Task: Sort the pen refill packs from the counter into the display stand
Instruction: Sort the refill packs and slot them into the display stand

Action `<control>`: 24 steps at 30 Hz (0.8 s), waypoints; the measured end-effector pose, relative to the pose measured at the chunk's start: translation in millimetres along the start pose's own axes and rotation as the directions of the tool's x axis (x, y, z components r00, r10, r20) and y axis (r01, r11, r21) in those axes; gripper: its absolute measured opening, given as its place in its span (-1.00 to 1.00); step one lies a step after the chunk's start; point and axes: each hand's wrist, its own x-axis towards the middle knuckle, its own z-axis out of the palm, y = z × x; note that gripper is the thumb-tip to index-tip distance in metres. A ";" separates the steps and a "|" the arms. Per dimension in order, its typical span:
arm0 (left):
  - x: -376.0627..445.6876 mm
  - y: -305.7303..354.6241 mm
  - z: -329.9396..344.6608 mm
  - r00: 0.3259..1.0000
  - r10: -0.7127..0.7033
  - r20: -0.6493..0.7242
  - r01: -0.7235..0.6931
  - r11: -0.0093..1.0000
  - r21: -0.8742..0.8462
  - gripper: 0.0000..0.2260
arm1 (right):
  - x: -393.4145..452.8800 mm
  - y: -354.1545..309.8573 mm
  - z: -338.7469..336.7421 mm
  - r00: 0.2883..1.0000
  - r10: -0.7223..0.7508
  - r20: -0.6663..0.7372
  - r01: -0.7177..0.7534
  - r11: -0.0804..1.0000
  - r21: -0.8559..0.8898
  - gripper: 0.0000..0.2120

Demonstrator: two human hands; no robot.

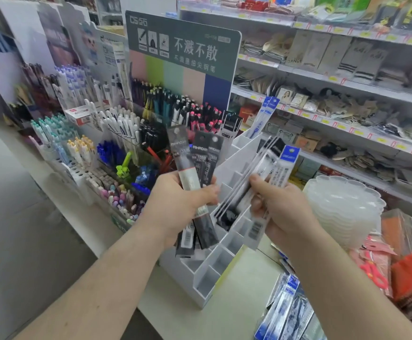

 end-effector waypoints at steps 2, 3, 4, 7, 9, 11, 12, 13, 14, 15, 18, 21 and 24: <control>4.1 4.9 -6.7 0.998 0.034 -0.046 -0.034 0.999 0.008 -0.88 | 16.8 -7.2 6.1 0.996 0.011 -0.083 -0.006 0.998 0.061 -0.92; 5.9 6.6 -9.5 0.997 0.046 -0.066 -0.045 0.999 0.012 -0.88 | 25.5 -10.2 9.9 0.992 0.003 -0.124 0.006 0.997 0.074 -0.93; 7.6 7.7 -12.4 0.995 0.055 -0.087 -0.053 0.998 0.017 -0.88 | 33.8 -13.0 14.6 0.987 -0.014 -0.160 0.026 0.997 0.075 -0.92; 12.0 7.9 -20.0 0.989 0.054 -0.138 -0.050 0.998 0.033 -0.89 | 52.7 -20.0 32.0 0.968 -0.096 -0.232 0.101 0.995 0.013 -0.83; 13.6 7.5 -23.5 0.988 0.051 -0.146 -0.046 0.998 0.036 -0.89 | 63.8 -23.6 41.5 0.954 -0.146 -0.261 0.143 0.989 -0.033 -0.75; 13.7 7.2 -25.3 0.988 0.052 -0.144 -0.047 0.998 0.038 -0.88 | 73.4 -24.8 48.5 0.943 -0.181 -0.278 0.162 0.983 -0.090 -0.75; 13.6 7.4 -25.9 0.989 0.050 -0.142 -0.044 0.998 0.039 -0.88 | 77.7 -25.0 51.5 0.936 -0.199 -0.290 0.168 0.978 -0.127 -0.75; 13.9 7.1 -26.7 0.989 0.046 -0.141 -0.041 0.998 0.041 -0.88 | 81.1 -25.1 54.2 0.928 -0.220 -0.302 0.174 0.970 -0.172 -0.74; 14.2 6.8 -27.6 0.989 0.043 -0.140 -0.037 0.998 0.043 -0.88 | 83.5 -25.6 56.4 0.919 -0.242 -0.312 0.177 0.959 -0.221 -0.72; 14.5 6.4 -28.4 0.989 0.042 -0.139 -0.036 0.998 0.045 -0.88 | 85.0 -26.2 58.5 0.911 -0.264 -0.318 0.180 0.946 -0.270 -0.72; 16.0 5.8 -30.7 0.990 0.036 -0.137 -0.030 0.999 0.045 -0.89 | 86.9 -26.0 63.3 0.898 -0.336 -0.285 0.198 0.885 -0.421 -0.71; 17.3 5.6 -31.4 0.990 0.034 -0.135 -0.029 0.999 0.038 -0.89 | 89.0 -22.9 65.9 0.881 -0.424 -0.209 0.254 0.798 -0.546 -0.66; 18.3 4.5 -31.4 0.991 0.025 -0.134 -0.019 0.999 0.044 -0.89 | 90.0 -23.6 64.1 0.870 -0.471 -0.144 0.272 0.703 -0.657 -0.65</control>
